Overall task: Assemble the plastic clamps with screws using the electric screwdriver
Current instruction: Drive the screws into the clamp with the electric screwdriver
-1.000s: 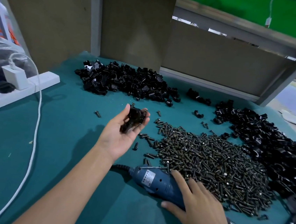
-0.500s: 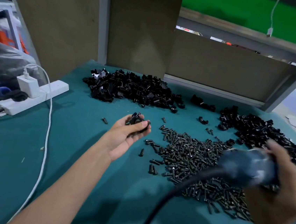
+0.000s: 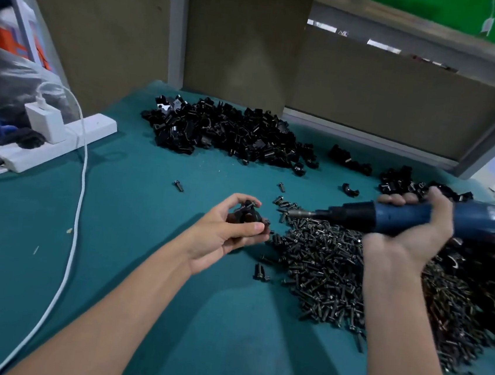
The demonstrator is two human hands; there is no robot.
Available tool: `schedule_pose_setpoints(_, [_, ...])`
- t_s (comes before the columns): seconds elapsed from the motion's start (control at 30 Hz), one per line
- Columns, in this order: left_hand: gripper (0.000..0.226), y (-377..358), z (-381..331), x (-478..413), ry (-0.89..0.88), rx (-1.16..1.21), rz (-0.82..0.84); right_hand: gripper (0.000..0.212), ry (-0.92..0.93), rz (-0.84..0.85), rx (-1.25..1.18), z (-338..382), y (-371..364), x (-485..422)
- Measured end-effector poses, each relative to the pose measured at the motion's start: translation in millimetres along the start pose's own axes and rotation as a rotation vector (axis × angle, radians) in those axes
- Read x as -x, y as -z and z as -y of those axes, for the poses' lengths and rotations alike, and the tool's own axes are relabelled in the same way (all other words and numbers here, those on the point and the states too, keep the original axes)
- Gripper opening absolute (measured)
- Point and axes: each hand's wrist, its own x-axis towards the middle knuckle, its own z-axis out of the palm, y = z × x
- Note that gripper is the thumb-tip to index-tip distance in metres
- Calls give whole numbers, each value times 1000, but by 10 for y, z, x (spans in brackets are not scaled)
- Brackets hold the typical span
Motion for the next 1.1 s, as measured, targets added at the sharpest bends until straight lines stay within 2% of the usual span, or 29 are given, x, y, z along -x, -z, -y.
schedule_pose_setpoints(0.07, [40,15,6,2,18,-9,2,15,-76,-17,65,-154,-148,5])
schedule_pose_setpoints(0.17, [35,35,-2,-17,32,-66,2,19,-131,13,30,-226,-47,-23])
schedule_pose_setpoints(0.3, [33,83,-19,-55,43,-120,-1,45,-155,22,-11,-343,-13,-18])
schedule_pose_setpoints(0.5, [34,70,4,-67,83,-258,52,50,-142,46,23,-365,84,-20])
schedule_pose_setpoints(0.83, [30,45,-19,14,107,-311,95,46,-150,83,0,-380,64,44])
schedule_pose_setpoints(0.97, [38,28,-4,39,133,-357,121,22,-142,47,-24,-372,80,46])
schedule_pose_setpoints(1.1, [30,15,-27,68,124,-402,143,17,-137,42,-11,-359,104,34])
